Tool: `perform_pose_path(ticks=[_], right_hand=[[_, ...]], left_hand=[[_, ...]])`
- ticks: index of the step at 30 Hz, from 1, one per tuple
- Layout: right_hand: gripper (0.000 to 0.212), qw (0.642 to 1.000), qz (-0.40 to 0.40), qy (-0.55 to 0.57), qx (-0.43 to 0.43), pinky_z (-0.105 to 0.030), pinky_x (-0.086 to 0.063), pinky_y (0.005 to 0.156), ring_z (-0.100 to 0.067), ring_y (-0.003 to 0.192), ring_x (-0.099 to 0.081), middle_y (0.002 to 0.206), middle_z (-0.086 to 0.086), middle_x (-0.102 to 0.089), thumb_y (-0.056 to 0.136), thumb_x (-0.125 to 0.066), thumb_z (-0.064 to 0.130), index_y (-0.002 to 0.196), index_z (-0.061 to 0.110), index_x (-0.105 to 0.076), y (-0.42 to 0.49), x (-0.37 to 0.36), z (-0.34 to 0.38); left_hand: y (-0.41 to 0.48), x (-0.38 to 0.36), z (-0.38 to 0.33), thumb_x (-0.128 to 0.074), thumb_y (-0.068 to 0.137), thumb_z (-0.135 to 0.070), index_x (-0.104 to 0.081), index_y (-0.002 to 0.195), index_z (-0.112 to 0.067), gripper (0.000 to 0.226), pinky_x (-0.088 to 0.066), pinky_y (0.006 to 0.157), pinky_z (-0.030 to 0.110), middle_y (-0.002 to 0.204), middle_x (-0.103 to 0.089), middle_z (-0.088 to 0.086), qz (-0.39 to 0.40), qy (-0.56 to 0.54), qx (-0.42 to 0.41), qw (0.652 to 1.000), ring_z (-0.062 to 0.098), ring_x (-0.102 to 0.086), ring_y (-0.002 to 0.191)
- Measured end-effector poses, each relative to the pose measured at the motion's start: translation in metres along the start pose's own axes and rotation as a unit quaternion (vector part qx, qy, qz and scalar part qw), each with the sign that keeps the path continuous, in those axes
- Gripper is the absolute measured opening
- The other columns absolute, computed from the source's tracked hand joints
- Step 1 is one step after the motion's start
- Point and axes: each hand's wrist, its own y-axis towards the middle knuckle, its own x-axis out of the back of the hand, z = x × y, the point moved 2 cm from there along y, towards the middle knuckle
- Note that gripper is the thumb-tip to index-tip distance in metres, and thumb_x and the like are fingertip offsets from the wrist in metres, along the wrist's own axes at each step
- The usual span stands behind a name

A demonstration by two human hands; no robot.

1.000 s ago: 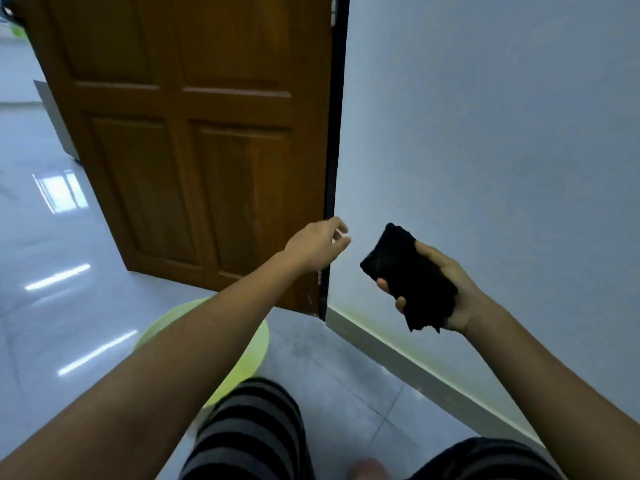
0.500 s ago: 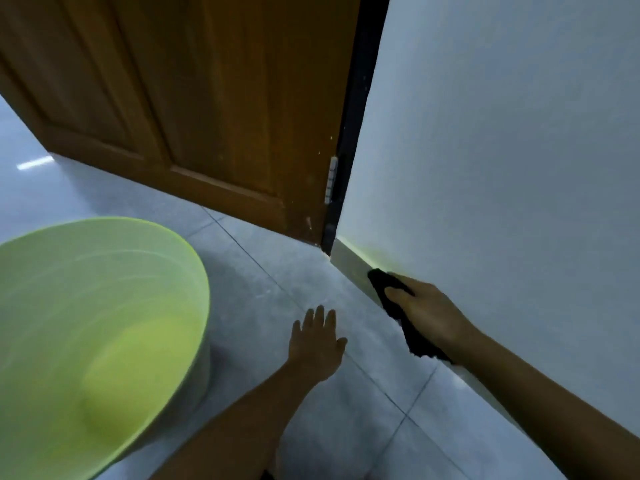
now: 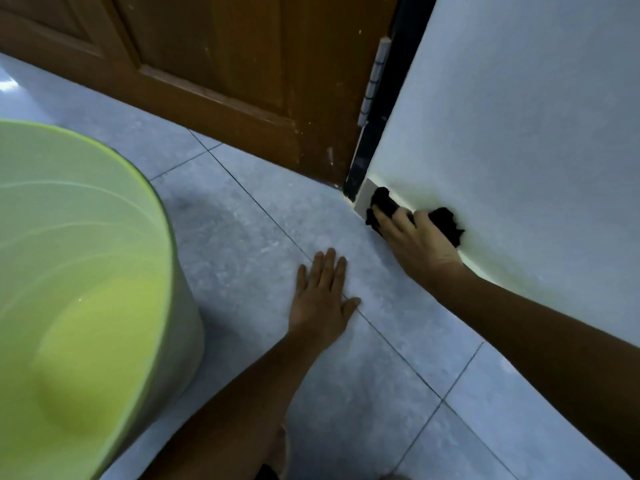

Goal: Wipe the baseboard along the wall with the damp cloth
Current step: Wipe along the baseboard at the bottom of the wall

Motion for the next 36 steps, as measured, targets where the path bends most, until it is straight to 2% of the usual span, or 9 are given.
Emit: perform_pose_path(ticks=[3,5,7,12,16,22,26,29,36], right_hand=[[0.056,0.993,0.031,-0.074,0.085,-0.036,-0.039,0.093,-0.032,0.128,-0.029,0.157,-0.022,0.004,0.096,-0.033,0.010,0.147,-0.003,-0.015,-0.034,-0.014,0.005],[0.052,0.984,0.050,-0.114,0.131,-0.035,-0.039,0.092,-0.033,0.126,-0.031,0.155,-0.026,0.000,0.093,-0.035,0.003,0.144,-0.005,-0.026,-0.057,-0.020,0.010],[0.053,0.974,0.075,-0.143,0.158,-0.035,-0.039,0.092,-0.033,0.126,-0.031,0.154,-0.027,-0.002,0.091,-0.033,-0.001,0.143,-0.007,-0.026,-0.068,-0.026,0.010],[0.050,0.985,0.015,-0.161,0.056,-0.035,-0.037,0.088,-0.031,0.124,-0.034,0.156,-0.017,-0.017,0.098,-0.034,0.019,0.145,0.006,-0.032,-0.022,-0.008,-0.009],[0.049,0.989,0.002,-0.140,0.040,-0.036,-0.035,0.091,-0.032,0.127,-0.030,0.153,-0.013,-0.023,0.097,-0.040,0.027,0.143,0.011,-0.039,0.027,0.009,-0.004],[0.048,0.992,0.051,-0.108,0.039,-0.036,-0.036,0.092,-0.032,0.126,-0.031,0.157,-0.017,-0.011,0.096,-0.043,0.019,0.142,0.008,-0.039,-0.031,-0.027,0.024],[0.052,0.988,0.049,-0.132,0.063,-0.036,-0.037,0.091,-0.032,0.125,-0.033,0.157,-0.018,-0.010,0.096,-0.039,0.015,0.146,0.003,-0.031,-0.070,-0.036,0.018],[0.053,0.991,0.014,-0.128,0.036,-0.036,-0.036,0.091,-0.031,0.127,-0.031,0.158,-0.015,-0.009,0.097,-0.037,0.018,0.148,0.006,-0.026,-0.047,-0.018,-0.002],[0.051,0.992,0.029,-0.124,0.002,-0.036,-0.032,0.094,-0.030,0.128,-0.027,0.152,-0.006,-0.025,0.096,-0.042,0.034,0.145,0.017,-0.036,0.034,0.004,0.003]], left_hand=[[0.000,-0.006,-0.001,0.004,0.082,-0.061,0.016,0.147,-0.017,0.079,0.011,0.114,0.043,0.159,0.017,0.009,-0.014,0.021,-0.002,1.000,0.026,0.015,0.145],[0.000,-0.008,-0.002,0.006,0.082,-0.061,0.020,0.145,-0.017,0.078,0.011,0.114,0.043,0.158,0.018,0.009,-0.017,0.031,0.001,0.999,0.026,0.016,0.145],[0.001,-0.007,-0.002,0.003,0.084,-0.060,0.022,0.143,-0.017,0.075,0.012,0.114,0.043,0.158,0.019,0.009,-0.020,0.033,0.004,0.999,0.027,0.017,0.145],[0.003,-0.006,-0.008,-0.008,0.088,-0.058,0.014,0.148,-0.016,0.077,0.010,0.115,0.044,0.158,0.017,0.008,-0.012,0.023,0.011,1.000,0.026,0.017,0.145],[0.001,-0.006,-0.006,-0.012,0.091,-0.058,0.012,0.149,-0.015,0.076,0.006,0.118,0.046,0.158,0.017,0.009,0.000,0.027,0.021,0.999,0.026,0.016,0.145],[0.003,-0.006,-0.010,-0.015,0.095,-0.057,0.016,0.147,-0.014,0.075,0.004,0.118,0.047,0.158,0.019,0.011,0.017,0.056,0.012,0.998,0.028,0.016,0.145],[0.002,-0.008,-0.010,-0.014,0.095,-0.057,0.021,0.144,-0.015,0.074,0.004,0.118,0.047,0.157,0.020,0.012,0.014,0.064,0.010,0.998,0.029,0.017,0.145],[0.002,-0.008,-0.011,-0.015,0.095,-0.057,0.016,0.147,-0.015,0.075,0.004,0.118,0.048,0.158,0.018,0.011,0.012,0.053,0.009,0.998,0.029,0.016,0.145],[-0.001,-0.009,-0.011,0.004,0.083,-0.061,0.014,0.149,-0.015,0.080,0.005,0.118,0.047,0.158,0.017,0.010,0.016,0.048,0.014,0.999,0.028,0.015,0.145]])
